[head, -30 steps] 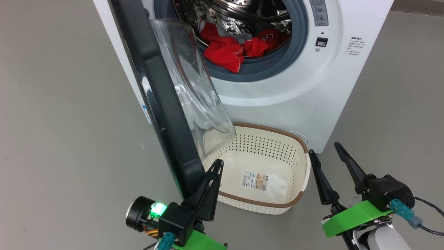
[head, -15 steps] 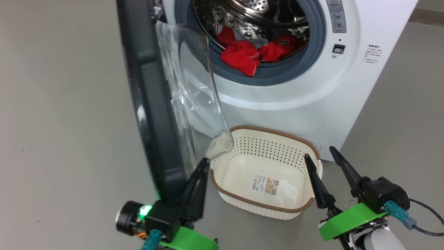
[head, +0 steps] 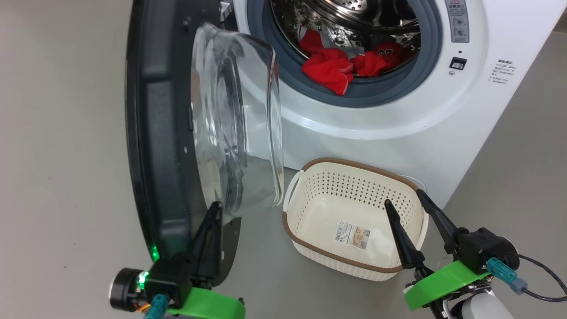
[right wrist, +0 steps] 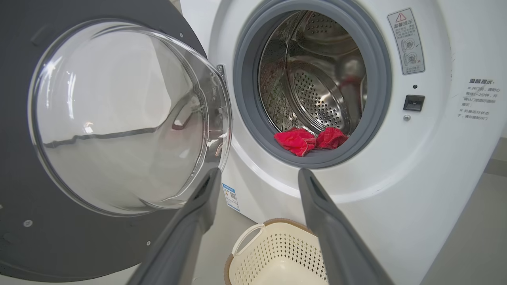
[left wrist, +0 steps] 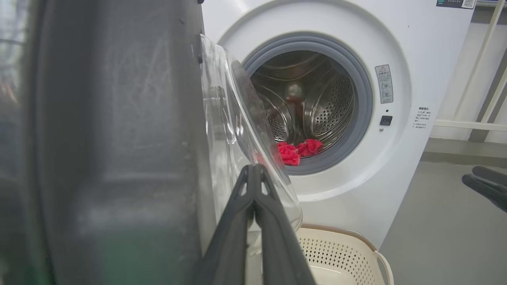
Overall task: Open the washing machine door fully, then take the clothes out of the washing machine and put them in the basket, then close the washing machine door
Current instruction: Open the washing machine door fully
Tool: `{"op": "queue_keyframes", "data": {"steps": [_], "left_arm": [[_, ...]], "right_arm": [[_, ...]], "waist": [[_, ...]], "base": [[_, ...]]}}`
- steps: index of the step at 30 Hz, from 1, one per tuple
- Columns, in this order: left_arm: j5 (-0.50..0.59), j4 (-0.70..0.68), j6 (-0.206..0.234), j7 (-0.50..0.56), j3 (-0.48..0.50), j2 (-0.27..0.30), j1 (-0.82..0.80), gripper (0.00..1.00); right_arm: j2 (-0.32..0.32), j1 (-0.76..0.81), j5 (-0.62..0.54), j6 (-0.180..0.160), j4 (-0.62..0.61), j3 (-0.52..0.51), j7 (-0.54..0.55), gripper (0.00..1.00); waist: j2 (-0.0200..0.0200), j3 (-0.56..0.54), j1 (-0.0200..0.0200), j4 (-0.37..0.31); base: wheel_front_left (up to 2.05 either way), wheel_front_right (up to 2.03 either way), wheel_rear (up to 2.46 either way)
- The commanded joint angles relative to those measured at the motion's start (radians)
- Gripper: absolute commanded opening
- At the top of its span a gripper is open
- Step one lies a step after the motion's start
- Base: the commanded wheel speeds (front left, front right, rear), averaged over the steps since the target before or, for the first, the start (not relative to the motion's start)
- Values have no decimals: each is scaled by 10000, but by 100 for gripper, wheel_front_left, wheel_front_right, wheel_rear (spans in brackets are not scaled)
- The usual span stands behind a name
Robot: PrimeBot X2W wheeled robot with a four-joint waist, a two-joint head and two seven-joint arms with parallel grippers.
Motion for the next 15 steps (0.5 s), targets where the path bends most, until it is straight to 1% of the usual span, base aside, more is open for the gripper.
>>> {"op": "queue_keyframes", "data": {"steps": [1,15], "left_arm": [[-81,-255,162,-93,570,279,-77,0],[-271,8,664,-279,1483,636,-4,0]], "right_arm": [[18,-130,-15,46,-231,228,-63,100],[18,-165,-147,46,-183,205,-63,100]], "waist": [[-1,25,0,58],[-1,120,0,417]], "base": [[0,0,0],[0,0,0]]}}
